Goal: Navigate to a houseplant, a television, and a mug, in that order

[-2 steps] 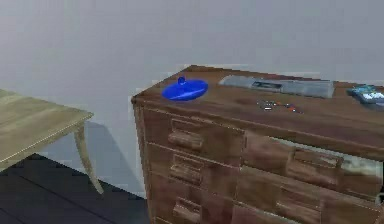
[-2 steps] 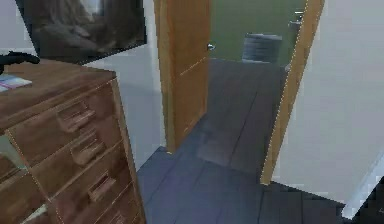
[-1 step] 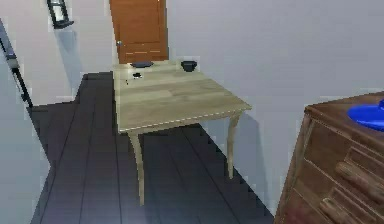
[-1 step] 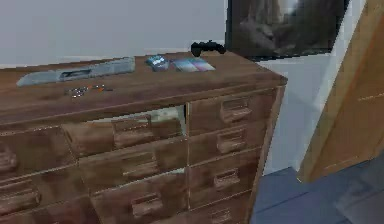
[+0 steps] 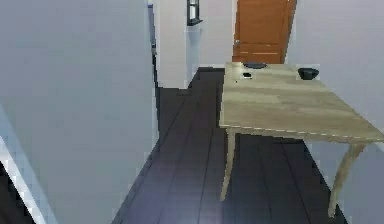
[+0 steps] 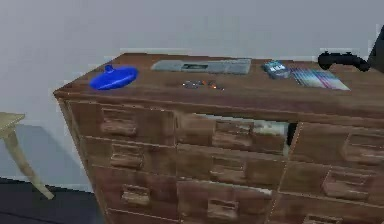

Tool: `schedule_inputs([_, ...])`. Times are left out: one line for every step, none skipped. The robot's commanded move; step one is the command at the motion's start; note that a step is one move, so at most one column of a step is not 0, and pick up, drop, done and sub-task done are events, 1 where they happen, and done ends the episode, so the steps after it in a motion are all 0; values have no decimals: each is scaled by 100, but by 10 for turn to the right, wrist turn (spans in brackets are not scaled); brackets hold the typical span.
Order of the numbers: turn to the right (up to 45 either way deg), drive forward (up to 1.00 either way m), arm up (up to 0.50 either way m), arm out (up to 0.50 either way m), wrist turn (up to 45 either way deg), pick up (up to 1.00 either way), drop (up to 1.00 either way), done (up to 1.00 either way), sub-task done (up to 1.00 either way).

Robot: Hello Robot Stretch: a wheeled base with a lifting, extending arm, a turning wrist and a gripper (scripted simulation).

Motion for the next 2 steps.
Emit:
schedule_inputs([0,100,0,0,0,0,0,0,0])
schedule_inputs([0,100,0,0,0,0,0,0,0])
